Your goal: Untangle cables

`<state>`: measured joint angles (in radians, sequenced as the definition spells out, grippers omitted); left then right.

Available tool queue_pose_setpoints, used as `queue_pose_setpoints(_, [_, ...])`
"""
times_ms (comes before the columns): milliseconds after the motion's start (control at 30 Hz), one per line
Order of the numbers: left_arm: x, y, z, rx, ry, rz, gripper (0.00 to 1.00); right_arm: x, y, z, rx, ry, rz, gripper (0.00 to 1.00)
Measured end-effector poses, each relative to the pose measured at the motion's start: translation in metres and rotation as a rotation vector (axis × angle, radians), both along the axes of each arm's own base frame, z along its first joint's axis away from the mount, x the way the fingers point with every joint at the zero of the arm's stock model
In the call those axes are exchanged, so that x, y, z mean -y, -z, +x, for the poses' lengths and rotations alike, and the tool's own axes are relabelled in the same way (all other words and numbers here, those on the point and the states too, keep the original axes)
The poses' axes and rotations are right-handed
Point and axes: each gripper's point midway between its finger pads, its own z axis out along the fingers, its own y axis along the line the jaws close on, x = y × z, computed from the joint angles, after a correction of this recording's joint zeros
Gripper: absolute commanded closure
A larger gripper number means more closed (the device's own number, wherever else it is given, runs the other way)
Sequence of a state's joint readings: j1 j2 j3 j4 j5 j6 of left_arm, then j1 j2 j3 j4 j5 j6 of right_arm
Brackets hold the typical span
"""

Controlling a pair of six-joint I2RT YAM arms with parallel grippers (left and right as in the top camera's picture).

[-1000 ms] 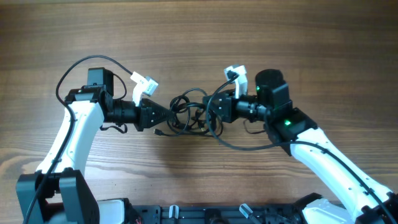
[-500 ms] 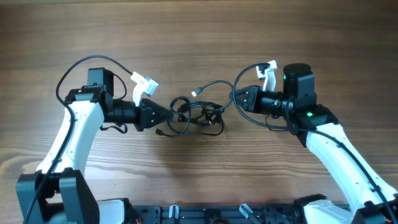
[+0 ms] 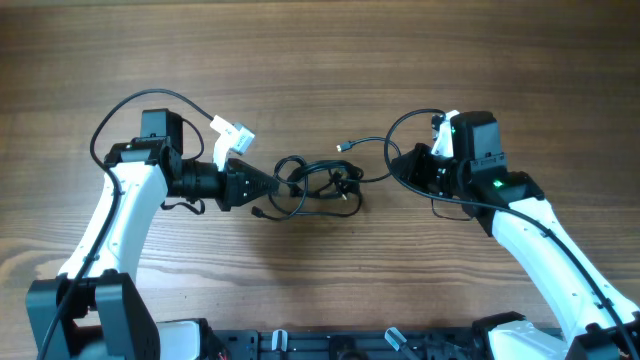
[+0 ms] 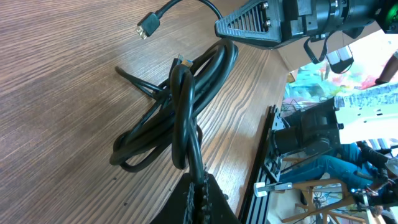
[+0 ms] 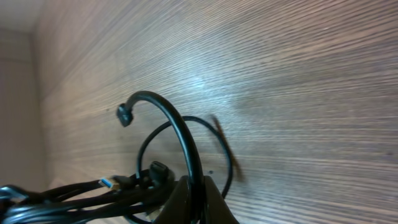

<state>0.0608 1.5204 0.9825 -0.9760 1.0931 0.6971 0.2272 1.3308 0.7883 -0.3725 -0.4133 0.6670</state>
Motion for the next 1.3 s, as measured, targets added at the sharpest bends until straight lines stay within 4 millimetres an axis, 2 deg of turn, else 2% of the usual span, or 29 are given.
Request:
queue_pose_setpoints(200, [0.000, 0.000, 0.000, 0.000, 0.000, 0.000, 0.96, 0.022, 0.010, 0.005, 0.019, 0.052, -0.132, 0.94])
queue_pose_setpoints(333, [0.000, 0.000, 0.000, 0.000, 0.002, 0.000, 0.96, 0.026, 0.012, 0.005, 0.020, 0.061, -0.159, 0.85])
queue_pose_setpoints(467, [0.000, 0.000, 0.000, 0.000, 0.001, 0.001, 0.96, 0.024, 0.014, 0.004, 0.012, 0.043, -0.150, 0.70])
queue_pose_setpoints(567, [-0.001, 0.002, 0.000, -0.001, 0.001, 0.012, 0.96, 0.023, 0.024, 0.003, -0.020, 0.034, -0.153, 0.53])
queue_pose_setpoints(700, [-0.001, 0.002, 0.000, -0.001, 0.001, 0.014, 0.96, 0.018, 0.032, 0.001, -0.050, 0.013, -0.139, 0.45])
queue_pose_setpoints(800, [-0.001, 0.002, 0.000, -0.001, 0.001, 0.014, 0.96, 0.009, 0.031, 0.001, -0.043, -0.025, -0.096, 0.43])
queue_pose_setpoints(867, [-0.001, 0.002, 0.000, 0.000, 0.001, 0.014, 0.96, -0.008, 0.018, 0.004, 0.018, -0.116, -0.022, 0.45])
queue_pose_setpoints(967, [-0.001, 0.002, 0.000, -0.001, 0.001, 0.014, 0.96, -0.031, -0.003, 0.005, 0.124, -0.251, 0.076, 0.57])
queue_pose_setpoints(1100, [-0.001, 0.002, -0.001, -0.008, 0.001, 0.014, 0.96, -0.054, -0.017, -0.002, 0.200, -0.376, 0.133, 0.56])
queue_pose_setpoints(1200, [-0.001, 0.002, -0.002, -0.011, 0.001, 0.013, 0.96, -0.071, -0.020, -0.008, 0.230, -0.448, 0.150, 0.55])
queue_pose_setpoints(1300, [0.000, 0.001, -0.002, -0.012, 0.001, 0.008, 0.96, -0.090, -0.012, -0.013, 0.238, -0.511, 0.161, 0.56])
